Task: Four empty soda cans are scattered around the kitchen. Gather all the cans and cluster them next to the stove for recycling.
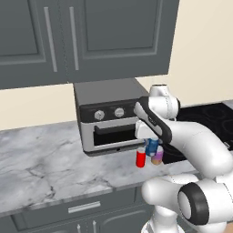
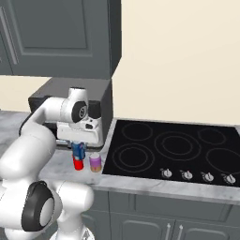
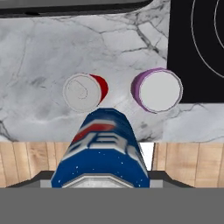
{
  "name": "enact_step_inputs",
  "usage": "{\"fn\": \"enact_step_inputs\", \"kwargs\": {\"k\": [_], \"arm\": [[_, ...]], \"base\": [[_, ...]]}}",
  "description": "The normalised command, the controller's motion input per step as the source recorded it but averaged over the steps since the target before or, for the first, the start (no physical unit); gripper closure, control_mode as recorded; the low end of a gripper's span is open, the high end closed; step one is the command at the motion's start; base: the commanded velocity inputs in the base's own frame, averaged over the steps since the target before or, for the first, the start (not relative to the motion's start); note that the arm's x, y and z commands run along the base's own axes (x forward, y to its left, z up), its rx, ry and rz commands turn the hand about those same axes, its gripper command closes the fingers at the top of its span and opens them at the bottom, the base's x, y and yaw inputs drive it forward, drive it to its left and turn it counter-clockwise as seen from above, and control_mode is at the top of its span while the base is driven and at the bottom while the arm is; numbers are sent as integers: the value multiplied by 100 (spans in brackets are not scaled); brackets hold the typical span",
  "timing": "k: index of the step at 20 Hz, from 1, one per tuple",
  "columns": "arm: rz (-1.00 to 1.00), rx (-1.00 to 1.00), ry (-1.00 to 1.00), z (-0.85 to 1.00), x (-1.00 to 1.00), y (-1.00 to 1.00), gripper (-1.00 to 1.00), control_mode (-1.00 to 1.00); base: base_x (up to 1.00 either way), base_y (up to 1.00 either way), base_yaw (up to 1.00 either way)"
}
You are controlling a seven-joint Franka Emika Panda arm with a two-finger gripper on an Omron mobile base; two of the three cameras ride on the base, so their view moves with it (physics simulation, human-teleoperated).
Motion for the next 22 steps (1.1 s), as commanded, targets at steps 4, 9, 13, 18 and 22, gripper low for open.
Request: {"fn": "enact_step_inputs", "kwargs": {"k": [4,9,13,18,22], "arm": [[0,0,0,-24,-3,0,100,-100],[-1,0,0,-27,0,0,100,-100],[-1,0,0,-35,0,0,100,-100],[-1,0,0,-43,2,0,100,-100],[-2,-1,-1,-40,8,-1,100,-100]], "base": [[0,0,0],[0,0,0],[0,0,0],[0,0,0],[0,0,0]]}}
